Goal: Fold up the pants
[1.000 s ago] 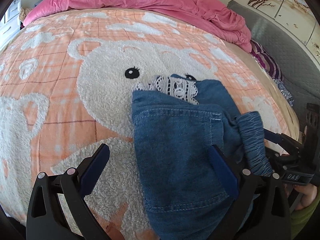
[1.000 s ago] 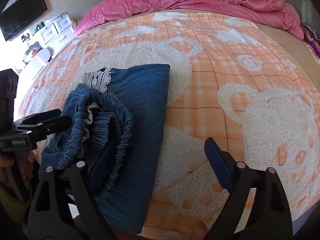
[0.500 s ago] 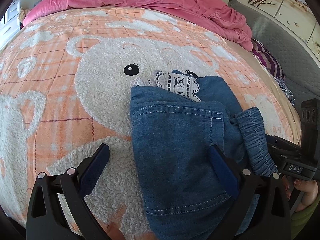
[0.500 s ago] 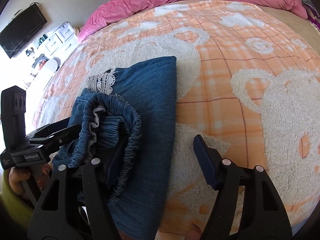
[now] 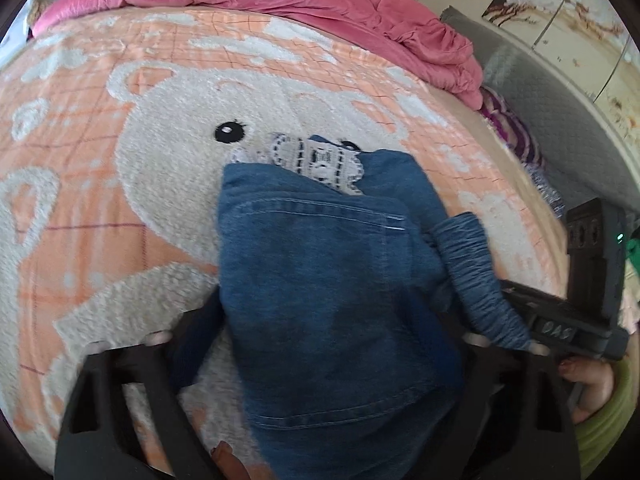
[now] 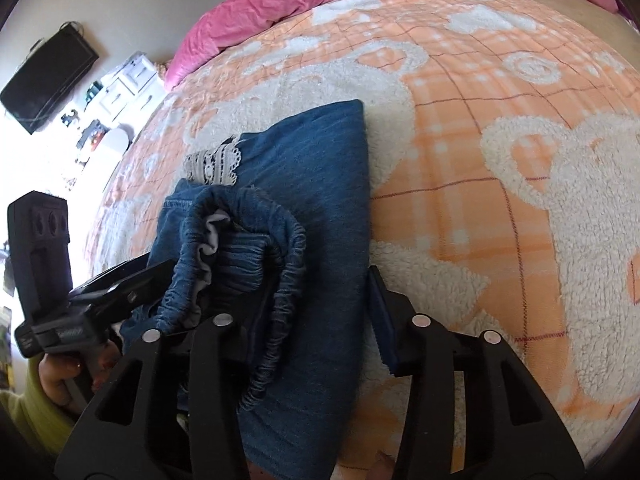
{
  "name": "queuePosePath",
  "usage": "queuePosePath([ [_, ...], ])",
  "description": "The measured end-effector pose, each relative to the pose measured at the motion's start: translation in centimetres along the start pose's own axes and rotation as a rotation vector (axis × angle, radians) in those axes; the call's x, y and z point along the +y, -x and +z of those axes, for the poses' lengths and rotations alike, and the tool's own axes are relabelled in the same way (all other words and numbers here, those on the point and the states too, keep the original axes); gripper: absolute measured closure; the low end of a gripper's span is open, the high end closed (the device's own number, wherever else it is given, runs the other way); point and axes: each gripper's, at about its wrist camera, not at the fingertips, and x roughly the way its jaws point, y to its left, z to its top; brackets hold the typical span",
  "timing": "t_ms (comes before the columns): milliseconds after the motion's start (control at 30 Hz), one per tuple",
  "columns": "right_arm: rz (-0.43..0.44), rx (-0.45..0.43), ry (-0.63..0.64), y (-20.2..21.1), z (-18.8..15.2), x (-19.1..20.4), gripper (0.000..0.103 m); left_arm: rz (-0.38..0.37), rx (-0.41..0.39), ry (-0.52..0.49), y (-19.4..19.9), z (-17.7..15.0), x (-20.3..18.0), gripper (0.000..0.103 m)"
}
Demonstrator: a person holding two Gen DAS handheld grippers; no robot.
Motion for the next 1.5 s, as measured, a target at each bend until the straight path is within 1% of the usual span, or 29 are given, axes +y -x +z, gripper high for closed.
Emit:
queuePosePath([
  [67, 0.019, 0.003, 0.006, 0.0, 0.0, 0.2, 0.081, 0.001, -0.008, 0.007, 0.0, -0.1, 0.0, 0.031],
  [100, 0.021, -0.001, 0.014, 0.0, -0.1, 0.4, 0.088, 0.0, -0.016, 0.016, 0.0, -0.2, 0.0, 0.036],
  [133, 0.009, -0.011, 0.043, 0.2, -0.2, 0.9, 0.091, -0.001, -0.021, 0.023, 0.1, -0.2, 0.1, 0.047],
  [167, -0.018, -0.023, 0.076, 0.3, -0.3, 1.4, 0.094, -0.001, -0.028, 0.026, 0.3, -0.2, 0.1, 0.052],
  [233, -0.059, -0.044, 0.13, 0.7, -0.5, 2.5, 0.095, 0.005, -0.047, 0.012, 0.7, -0.3, -0.2, 0.07],
  [333, -0.087, -0.076, 0.186, 1.4, -0.6, 3.6, 0.097, 0.008, -0.069, -0.001, 1.4, -0.4, -0.6, 0.076],
  [433, -0.082, -0.117, 0.214, 2.5, -0.7, 4.4, 0.097, -0.001, -0.082, 0.004, 2.3, -0.4, -0.7, 0.078],
  [533, -0.076, -0.138, 0.228, 3.2, -0.6, 5.0, 0.097, 0.0, -0.098, -0.011, 3.1, -0.3, -1.1, 0.078],
  [733, -0.06, -0.16, 0.247, 3.8, -0.3, 6.0, 0.097, -0.002, -0.102, -0.01, 4.1, -0.2, -1.4, 0.078],
  [900, -0.032, -0.167, 0.247, 4.0, 0.3, 6.4, 0.097, 0.019, -0.128, -0.028, 4.9, 0.5, -1.7, 0.078],
  [1267, -0.017, -0.179, 0.263, 4.0, 3.8, 7.1, 0.097, 0.039, -0.146, -0.024, 5.3, 3.6, -1.5, 0.078],
  [1500, -0.015, -0.184, 0.236, 3.1, 6.4, 6.6, 0.097, 0.063, -0.152, -0.039, 4.7, 6.1, -1.4, 0.078],
])
